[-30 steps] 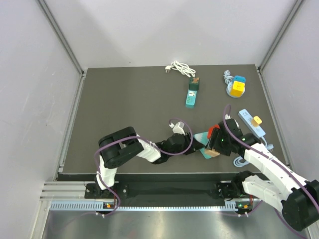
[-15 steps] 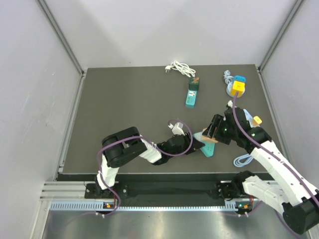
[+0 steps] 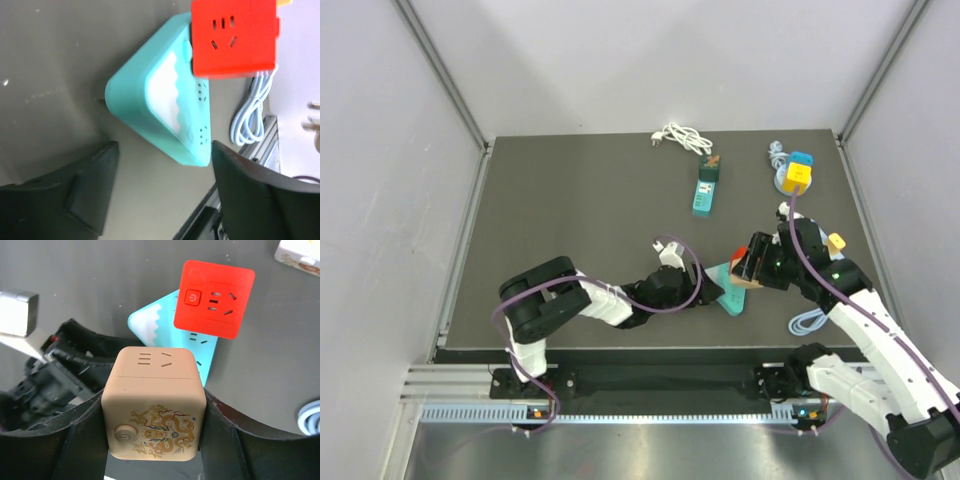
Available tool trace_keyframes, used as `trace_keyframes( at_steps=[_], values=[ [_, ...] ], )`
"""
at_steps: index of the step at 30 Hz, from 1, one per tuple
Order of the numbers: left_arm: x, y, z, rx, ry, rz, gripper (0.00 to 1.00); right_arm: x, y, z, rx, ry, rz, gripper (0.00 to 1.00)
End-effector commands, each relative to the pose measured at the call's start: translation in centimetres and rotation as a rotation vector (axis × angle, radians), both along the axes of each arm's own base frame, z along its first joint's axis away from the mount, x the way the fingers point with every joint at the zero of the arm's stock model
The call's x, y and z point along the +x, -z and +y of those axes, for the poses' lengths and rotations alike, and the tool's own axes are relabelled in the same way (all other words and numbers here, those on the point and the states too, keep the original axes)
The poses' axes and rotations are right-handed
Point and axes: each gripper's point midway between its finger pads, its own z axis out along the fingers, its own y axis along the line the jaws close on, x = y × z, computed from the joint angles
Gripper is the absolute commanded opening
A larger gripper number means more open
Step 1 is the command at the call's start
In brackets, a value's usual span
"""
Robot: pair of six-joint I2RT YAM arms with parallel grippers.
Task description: Pull the plug off the socket
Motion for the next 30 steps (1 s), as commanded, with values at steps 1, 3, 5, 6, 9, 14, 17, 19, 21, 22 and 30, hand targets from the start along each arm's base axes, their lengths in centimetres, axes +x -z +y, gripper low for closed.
trace_keyframes(
  at_steps=[1, 3, 5, 6, 9, 14, 17, 19, 21, 22, 30],
  values=[
    [-1.8, 4.0, 3.6, 0.223, 0.065, 0.024, 0.81, 1.2, -2.0, -0.1, -0.003, -0.018, -0.070, 0.00],
    [-1.9, 2.6, 3.6, 0.194, 0.071, 0.010, 0.91, 1.6, -2.1, 0.4, 0.010, -0.049, -0.073, 0.00],
    [-2.2, 2.2, 4.3, 0.189, 0.060, 0.011, 0.93, 1.6, -2.2, 1.2, 0.035, -0.084, -0.071, 0.00],
    [-2.1, 0.9, 4.6, 0.167, 0.046, -0.007, 0.94, 1.8, -2.1, 1.6, 0.039, -0.107, -0.071, 0.00],
    [-2.5, -0.7, 6.8, 0.151, 0.008, -0.036, 0.94, 2.9, -2.8, 3.6, 0.107, -0.173, -0.108, 0.00],
    [-3.4, -4.7, 11.8, 0.194, -0.035, -0.121, 0.93, 6.4, -4.0, 9.3, 0.179, -0.296, -0.170, 0.00],
    [-3.3, -7.1, 14.1, 0.226, -0.069, -0.187, 0.93, 8.7, -2.8, 14.3, 0.157, -0.393, -0.186, 0.00],
    [-3.4, -9.7, 16.4, 0.223, -0.114, -0.221, 0.93, 10.3, -4.1, 17.8, 0.197, -0.440, -0.232, 0.00],
    [-3.8, -13.0, 18.0, 0.151, -0.153, -0.265, 0.92, 13.1, -4.5, 22.0, 0.261, -0.479, -0.285, 0.00],
    [-4.1, -13.3, 18.9, 0.161, -0.159, -0.263, 0.92, 13.6, -4.8, 23.8, 0.286, -0.503, -0.312, 0.00],
    [-6.5, -18.0, 24.3, 0.046, -0.221, -0.293, 0.91, 21.1, -5.6, 38.4, 0.441, -0.604, -0.418, 0.04]
  ],
)
